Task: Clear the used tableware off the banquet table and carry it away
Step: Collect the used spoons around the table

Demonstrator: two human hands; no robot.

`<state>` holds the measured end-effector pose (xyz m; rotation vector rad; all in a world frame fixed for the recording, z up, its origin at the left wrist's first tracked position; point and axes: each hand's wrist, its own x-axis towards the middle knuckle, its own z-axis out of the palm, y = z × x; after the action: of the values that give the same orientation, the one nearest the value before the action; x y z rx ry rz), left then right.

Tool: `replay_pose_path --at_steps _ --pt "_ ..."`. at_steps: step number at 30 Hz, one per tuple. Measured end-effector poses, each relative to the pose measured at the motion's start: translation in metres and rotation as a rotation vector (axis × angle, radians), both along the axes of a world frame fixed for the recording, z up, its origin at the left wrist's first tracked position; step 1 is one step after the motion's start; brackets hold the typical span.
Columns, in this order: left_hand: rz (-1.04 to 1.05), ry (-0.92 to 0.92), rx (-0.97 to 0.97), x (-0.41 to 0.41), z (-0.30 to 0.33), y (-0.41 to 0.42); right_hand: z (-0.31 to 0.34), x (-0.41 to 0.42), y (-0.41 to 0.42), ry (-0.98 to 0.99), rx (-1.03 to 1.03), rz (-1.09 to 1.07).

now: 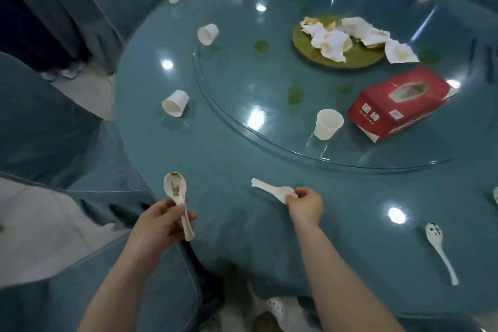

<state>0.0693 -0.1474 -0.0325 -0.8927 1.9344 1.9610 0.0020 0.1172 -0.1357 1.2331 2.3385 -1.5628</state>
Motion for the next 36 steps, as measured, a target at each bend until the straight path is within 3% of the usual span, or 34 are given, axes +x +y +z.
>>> replay_pose_path --at_steps 3,7,17,20,22,26,29,36 --pt "0.005 -0.011 -0.015 -0.007 0.003 0.015 -0.002 -0.003 0.004 -0.044 0.070 0.143" --pt "-0.030 -0.010 0.006 -0.019 0.007 0.044 0.008 0.011 0.030 0.029 -0.033 0.141" --pt "-0.290 -0.010 0.054 -0.047 0.003 0.147 0.040 0.092 0.183 0.410 -0.329 -0.386" --pt "-0.349 0.001 0.073 -0.051 0.003 0.172 0.043 0.108 0.220 0.441 -0.353 -0.552" --pt "-0.384 0.006 0.079 -0.050 0.003 0.182 0.043 0.115 0.243 0.380 -0.260 -0.552" --pt "-0.428 0.014 0.072 -0.047 0.004 0.188 0.040 0.116 0.275 0.168 0.126 -0.309" --pt "-0.436 0.006 0.063 -0.049 0.004 0.185 0.033 0.106 0.285 0.045 0.285 -0.171" --pt "-0.455 -0.016 0.056 -0.061 0.007 0.165 0.009 0.089 0.287 -0.254 0.339 -0.005"
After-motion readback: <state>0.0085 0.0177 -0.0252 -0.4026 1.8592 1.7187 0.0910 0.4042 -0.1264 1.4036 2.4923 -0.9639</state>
